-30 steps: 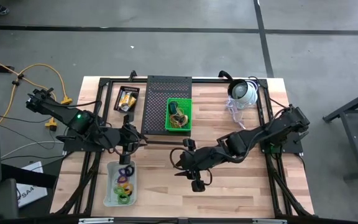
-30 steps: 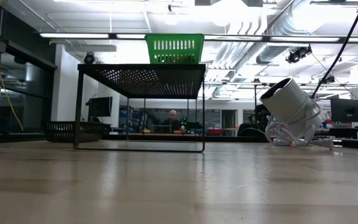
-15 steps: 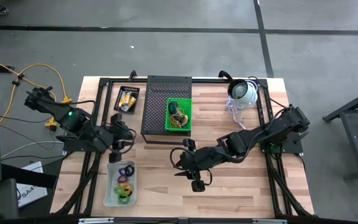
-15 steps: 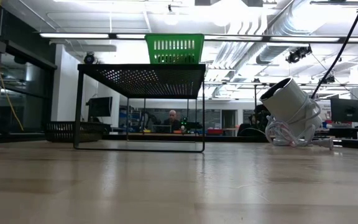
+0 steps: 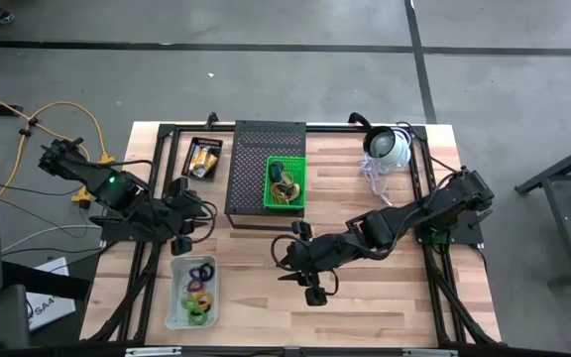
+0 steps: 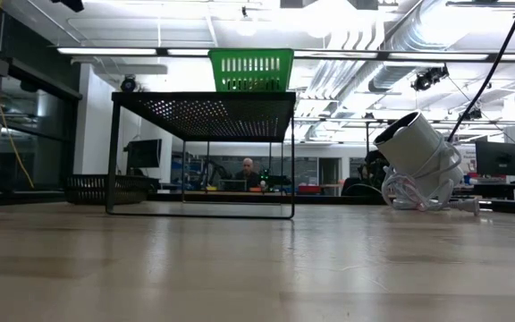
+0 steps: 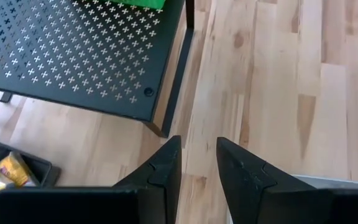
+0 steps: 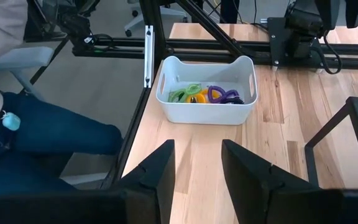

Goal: Pick & Place Office Desk Supplies
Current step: Put the black bin with crayon boxes on the shelf

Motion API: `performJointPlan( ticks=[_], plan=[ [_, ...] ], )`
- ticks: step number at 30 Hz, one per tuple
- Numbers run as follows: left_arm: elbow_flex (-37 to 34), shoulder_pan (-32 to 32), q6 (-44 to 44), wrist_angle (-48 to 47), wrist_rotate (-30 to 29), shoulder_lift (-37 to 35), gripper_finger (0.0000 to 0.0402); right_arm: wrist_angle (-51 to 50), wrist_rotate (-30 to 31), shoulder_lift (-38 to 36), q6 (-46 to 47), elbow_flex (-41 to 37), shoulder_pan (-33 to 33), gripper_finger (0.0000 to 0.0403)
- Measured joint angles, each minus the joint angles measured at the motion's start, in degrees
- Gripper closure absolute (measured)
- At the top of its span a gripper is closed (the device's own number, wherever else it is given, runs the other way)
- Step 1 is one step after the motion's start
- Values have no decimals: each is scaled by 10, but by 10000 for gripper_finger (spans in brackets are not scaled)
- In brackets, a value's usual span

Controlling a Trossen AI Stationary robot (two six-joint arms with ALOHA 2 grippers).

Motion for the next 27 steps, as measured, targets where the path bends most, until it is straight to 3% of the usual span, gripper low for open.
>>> performJointPlan(
  ticks=[5,11,27],
  plan=[
    [0,5,-1,-22,0,0,306,0,0,0,0,0,0,283],
    [-21,60,-3,-38,5,-3,306,0,0,0,0,0,0,283],
    [-99,374,-63,-33,3,28,306,2,0,0,0,0,0,283]
  ],
)
